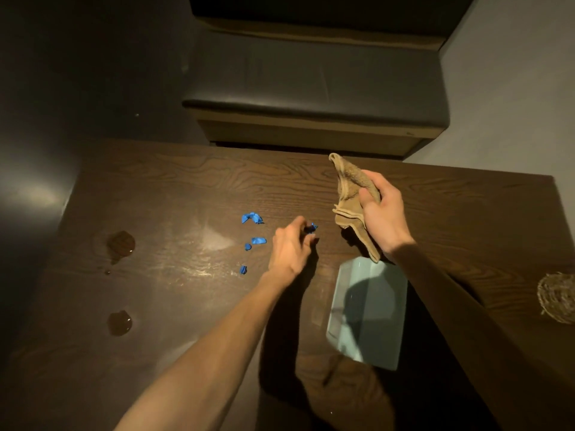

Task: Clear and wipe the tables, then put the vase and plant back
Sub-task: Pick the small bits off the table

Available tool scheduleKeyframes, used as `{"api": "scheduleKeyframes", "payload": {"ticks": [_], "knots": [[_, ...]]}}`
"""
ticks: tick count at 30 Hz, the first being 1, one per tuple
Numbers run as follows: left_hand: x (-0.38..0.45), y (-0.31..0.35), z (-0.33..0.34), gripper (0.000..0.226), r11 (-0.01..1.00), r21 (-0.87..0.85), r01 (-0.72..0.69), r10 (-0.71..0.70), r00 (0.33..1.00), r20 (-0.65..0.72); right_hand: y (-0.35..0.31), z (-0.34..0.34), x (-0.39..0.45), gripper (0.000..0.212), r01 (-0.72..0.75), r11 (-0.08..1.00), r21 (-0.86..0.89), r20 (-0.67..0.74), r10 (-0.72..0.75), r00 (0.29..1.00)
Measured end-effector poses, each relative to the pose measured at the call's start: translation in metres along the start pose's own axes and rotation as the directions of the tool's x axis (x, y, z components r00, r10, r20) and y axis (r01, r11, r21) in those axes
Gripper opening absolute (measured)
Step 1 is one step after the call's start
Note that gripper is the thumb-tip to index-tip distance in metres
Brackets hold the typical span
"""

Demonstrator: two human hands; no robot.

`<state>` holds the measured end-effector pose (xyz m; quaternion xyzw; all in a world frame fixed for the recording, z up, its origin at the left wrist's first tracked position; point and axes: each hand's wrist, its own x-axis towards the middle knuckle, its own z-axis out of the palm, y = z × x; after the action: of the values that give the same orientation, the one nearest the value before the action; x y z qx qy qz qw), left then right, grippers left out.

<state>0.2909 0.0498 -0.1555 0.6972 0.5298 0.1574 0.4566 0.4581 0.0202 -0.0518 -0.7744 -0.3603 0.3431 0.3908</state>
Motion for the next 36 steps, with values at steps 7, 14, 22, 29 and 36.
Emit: {"api": "scheduleKeyframes", "payload": {"ticks": [7, 14, 22, 29, 36], "knots": [[0.045, 0.001, 0.019, 0.018, 0.939, 0.332, 0.092, -0.113, 0.993, 0.045, 0.024, 0.009, 0.017, 0.041, -0.014, 0.999, -0.029, -0.02, 0.013, 1.0], [0.006, 0.0, -0.048, 0.008, 0.54, -0.701, 0.466, -0.476, 0.856, 0.203, 0.023, 0.026, 0.021, 0.041, 0.005, 0.998, -0.063, 0.048, -0.002, 0.999], [-0.029, -0.04, -0.103, 0.012, 0.53, -0.757, 0.383, -0.525, 0.849, 0.062, 0.006, 0.092, 0.021, 0.041, 0.266, 0.945, -0.188, 0.065, -0.258, 0.964], [-0.016, -0.061, -0.119, 0.02, 0.644, -0.659, 0.389, -0.494, 0.869, 0.03, 0.013, 0.114, 0.032, 0.041, 0.166, 0.975, -0.151, 0.037, -0.162, 0.986], [0.009, -0.057, -0.125, 0.025, 0.507, -0.739, 0.444, -0.49, 0.854, 0.177, 0.022, 0.119, 0.032, 0.04, 0.077, 0.985, -0.153, 0.038, -0.072, 0.997]]}}
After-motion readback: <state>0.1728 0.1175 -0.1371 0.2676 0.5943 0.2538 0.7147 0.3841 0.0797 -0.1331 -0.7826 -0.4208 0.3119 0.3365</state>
